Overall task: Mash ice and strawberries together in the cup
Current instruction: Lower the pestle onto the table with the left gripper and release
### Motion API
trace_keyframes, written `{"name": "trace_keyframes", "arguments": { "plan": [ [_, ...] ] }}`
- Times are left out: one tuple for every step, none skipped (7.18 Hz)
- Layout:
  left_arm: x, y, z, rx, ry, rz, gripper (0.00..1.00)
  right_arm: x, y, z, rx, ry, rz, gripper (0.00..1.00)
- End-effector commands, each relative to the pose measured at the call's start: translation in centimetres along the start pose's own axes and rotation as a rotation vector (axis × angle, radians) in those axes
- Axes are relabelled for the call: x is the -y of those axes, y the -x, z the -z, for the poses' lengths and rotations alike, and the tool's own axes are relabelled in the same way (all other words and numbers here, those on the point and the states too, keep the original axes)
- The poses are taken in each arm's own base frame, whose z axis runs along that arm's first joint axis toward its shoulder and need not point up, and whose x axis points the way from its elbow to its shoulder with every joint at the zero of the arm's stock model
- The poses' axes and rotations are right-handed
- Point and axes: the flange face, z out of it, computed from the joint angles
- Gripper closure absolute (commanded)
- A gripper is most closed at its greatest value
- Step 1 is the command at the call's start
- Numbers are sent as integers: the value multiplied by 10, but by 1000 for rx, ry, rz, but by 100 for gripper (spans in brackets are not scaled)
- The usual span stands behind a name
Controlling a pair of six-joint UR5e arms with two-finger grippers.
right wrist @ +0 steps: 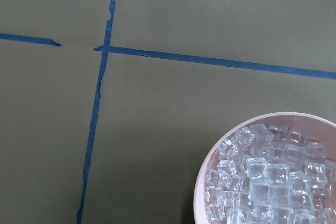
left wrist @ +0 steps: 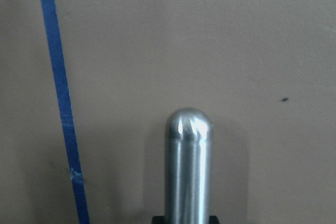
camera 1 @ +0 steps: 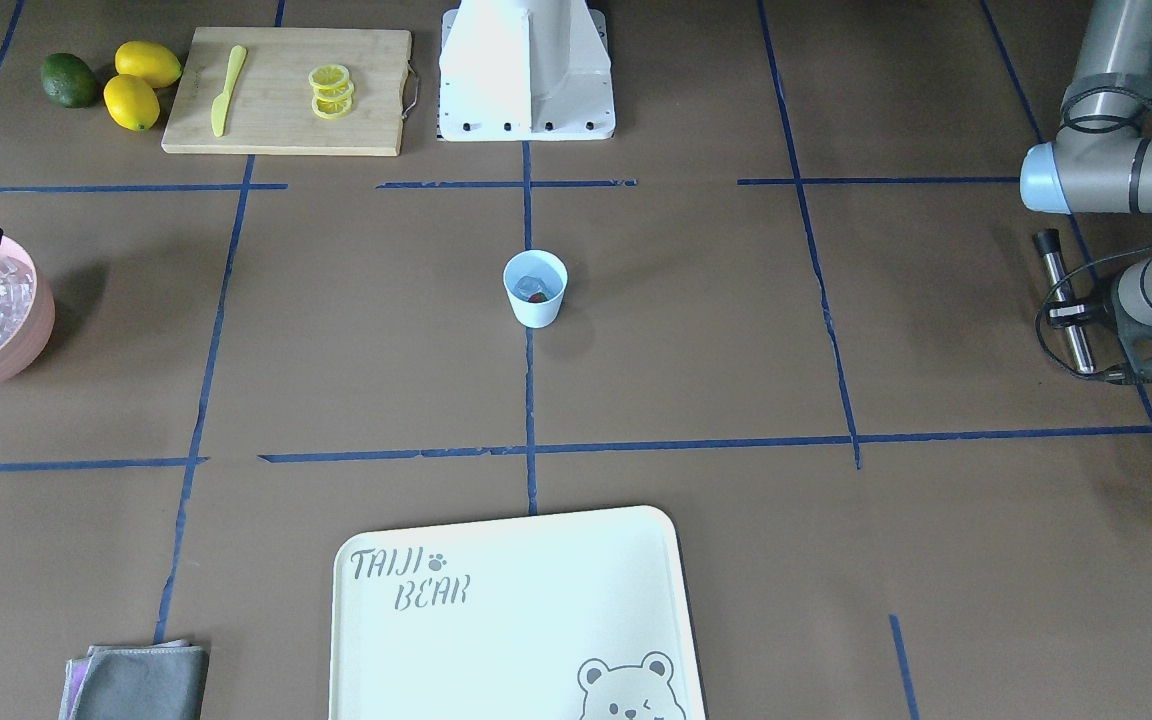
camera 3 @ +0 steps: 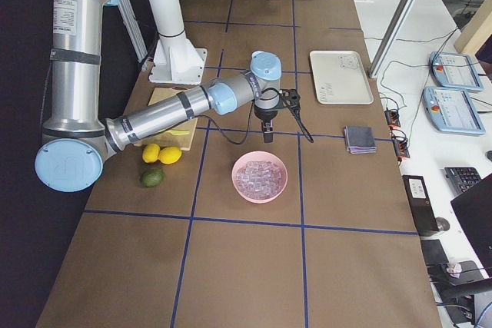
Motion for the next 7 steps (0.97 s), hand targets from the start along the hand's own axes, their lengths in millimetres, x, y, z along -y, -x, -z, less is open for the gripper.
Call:
{"name": "trace_keyframes", "arguments": {
  "plan": [
    [0,1,-1,1,3,2,62,0,2,2,2,-4,4,1],
    [0,1,-1,1,1,-4,34,0,2,2,2,-4,4,1],
    [2,-1,1,-2,-5,-9,6,0,2,2,2,-4,4,1],
    [2,-1,1,-4,-15,-16,0,0,2,2,2,-4,4,1],
    [2,-6,13,-16,-38,-24,0,0,3,3,3,-5,5,1],
    [-4,-12,47,-41,-98,-46,0,-1,4,6,3,-10,7,1],
    [-20,1,93,-87,-170,-41,0,-1,-5,16,5,-20,-18,1]
  ]
}}
